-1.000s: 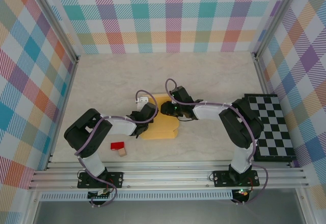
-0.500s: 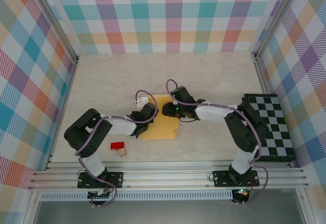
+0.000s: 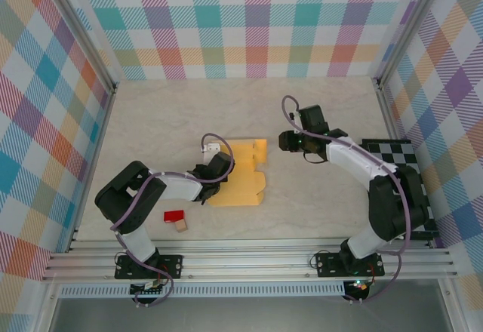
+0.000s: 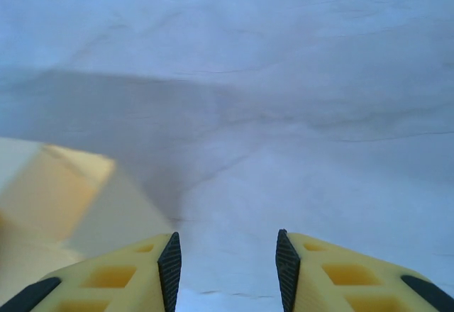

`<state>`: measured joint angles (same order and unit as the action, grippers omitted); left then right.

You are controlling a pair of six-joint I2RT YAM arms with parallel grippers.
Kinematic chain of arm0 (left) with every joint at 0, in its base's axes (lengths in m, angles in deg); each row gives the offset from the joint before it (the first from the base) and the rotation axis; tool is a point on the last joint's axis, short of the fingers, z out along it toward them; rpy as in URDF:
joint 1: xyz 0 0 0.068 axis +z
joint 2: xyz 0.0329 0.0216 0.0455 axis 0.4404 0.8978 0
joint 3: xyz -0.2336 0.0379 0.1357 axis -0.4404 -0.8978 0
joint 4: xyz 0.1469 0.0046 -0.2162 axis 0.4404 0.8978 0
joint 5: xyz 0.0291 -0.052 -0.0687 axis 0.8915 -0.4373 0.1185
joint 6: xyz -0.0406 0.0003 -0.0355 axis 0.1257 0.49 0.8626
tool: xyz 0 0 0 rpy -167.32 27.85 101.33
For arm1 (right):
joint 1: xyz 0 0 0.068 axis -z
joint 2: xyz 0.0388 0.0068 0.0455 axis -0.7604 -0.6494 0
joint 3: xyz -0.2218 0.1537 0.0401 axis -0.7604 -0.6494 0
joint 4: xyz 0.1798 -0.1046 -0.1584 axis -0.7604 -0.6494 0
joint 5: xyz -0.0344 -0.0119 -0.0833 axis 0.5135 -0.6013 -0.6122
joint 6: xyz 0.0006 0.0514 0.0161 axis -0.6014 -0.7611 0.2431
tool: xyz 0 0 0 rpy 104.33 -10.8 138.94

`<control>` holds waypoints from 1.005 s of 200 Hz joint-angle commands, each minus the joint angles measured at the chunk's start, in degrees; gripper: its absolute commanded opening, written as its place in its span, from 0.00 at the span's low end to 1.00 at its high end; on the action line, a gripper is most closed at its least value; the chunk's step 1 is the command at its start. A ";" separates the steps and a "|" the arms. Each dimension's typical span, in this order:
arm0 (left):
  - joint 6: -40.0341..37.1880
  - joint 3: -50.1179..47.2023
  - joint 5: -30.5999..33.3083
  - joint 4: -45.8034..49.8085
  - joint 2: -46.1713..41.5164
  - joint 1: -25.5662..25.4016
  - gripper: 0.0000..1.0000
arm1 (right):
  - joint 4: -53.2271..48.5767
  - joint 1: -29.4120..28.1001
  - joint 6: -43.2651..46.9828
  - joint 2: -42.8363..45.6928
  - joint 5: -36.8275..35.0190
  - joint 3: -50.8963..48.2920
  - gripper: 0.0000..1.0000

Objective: Fold the paper box

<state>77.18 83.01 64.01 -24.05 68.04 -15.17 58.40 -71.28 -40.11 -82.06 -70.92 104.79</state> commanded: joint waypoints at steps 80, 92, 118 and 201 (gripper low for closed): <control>-0.67 0.85 -0.58 -0.43 -0.21 -0.63 0.12 | -4.54 -1.66 20.74 -13.08 20.07 9.24 0.43; -0.54 0.85 -0.57 -0.43 -0.19 -0.62 0.12 | -4.57 -2.28 20.82 -13.17 21.75 9.09 0.43; -0.53 1.16 -0.83 -0.26 0.03 -0.63 0.12 | -4.21 -2.93 21.00 -13.22 25.84 7.76 0.44; -0.69 2.04 -1.30 0.10 0.18 -0.62 0.12 | 1.04 -5.47 12.93 -12.67 23.40 5.82 0.45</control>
<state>76.81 83.45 63.21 -24.01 68.04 -15.28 56.28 -75.09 -22.82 -95.48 -46.34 111.09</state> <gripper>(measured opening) 0.122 0.444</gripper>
